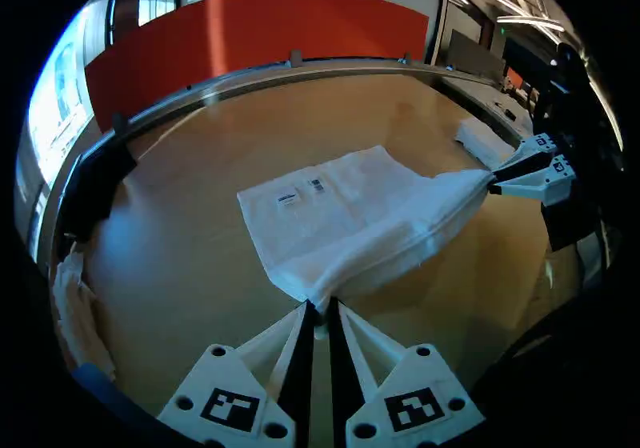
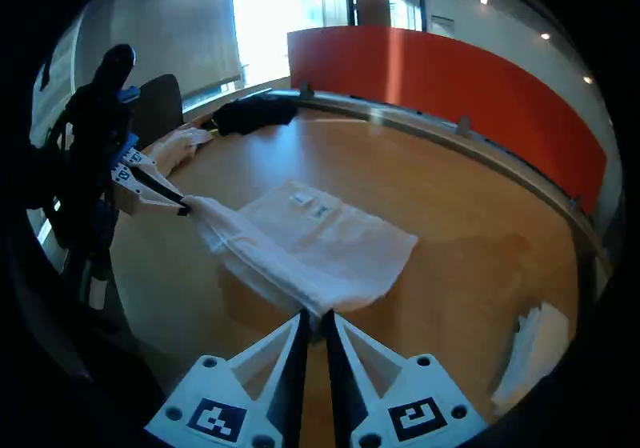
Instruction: Fold towel
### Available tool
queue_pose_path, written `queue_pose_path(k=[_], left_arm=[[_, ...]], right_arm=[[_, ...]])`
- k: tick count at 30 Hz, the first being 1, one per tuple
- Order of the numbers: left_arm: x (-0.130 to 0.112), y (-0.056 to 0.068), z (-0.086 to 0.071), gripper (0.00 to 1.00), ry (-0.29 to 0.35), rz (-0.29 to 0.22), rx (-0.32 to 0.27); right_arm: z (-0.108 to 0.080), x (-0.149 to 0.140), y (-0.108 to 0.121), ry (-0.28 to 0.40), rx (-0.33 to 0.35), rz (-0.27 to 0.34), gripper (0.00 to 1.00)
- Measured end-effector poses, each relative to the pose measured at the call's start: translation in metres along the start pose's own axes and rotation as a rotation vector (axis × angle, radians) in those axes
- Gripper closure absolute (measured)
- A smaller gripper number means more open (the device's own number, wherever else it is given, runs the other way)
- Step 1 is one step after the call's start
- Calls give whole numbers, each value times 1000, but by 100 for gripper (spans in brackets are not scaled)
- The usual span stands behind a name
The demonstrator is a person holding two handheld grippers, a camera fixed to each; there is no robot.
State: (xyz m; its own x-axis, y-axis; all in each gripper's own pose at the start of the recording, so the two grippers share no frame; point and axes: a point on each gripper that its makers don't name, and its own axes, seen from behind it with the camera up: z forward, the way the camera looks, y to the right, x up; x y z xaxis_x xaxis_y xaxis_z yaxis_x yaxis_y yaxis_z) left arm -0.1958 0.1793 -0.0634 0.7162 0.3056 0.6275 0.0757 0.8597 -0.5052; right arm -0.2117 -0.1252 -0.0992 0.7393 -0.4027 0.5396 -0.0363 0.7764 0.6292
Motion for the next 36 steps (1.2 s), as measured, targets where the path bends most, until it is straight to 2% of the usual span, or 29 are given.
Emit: queue_pose_path(k=[14,20,26,36], left_arm=[[0,12,-24,88,-26,-21,-26],[-6,18,-29,88,-39,-40,-40],[-4,17,-23,88,-43,-40,-36],[12,5,-4,88,-46,-56,-23]], right_arm=[[-23,10,-9,-5,7,3,85],[-27,8,-11,-13,8,11,85],[-23,6,-8,-27,7,9,85],[-4,11,12,-51,-6,-9,85]])
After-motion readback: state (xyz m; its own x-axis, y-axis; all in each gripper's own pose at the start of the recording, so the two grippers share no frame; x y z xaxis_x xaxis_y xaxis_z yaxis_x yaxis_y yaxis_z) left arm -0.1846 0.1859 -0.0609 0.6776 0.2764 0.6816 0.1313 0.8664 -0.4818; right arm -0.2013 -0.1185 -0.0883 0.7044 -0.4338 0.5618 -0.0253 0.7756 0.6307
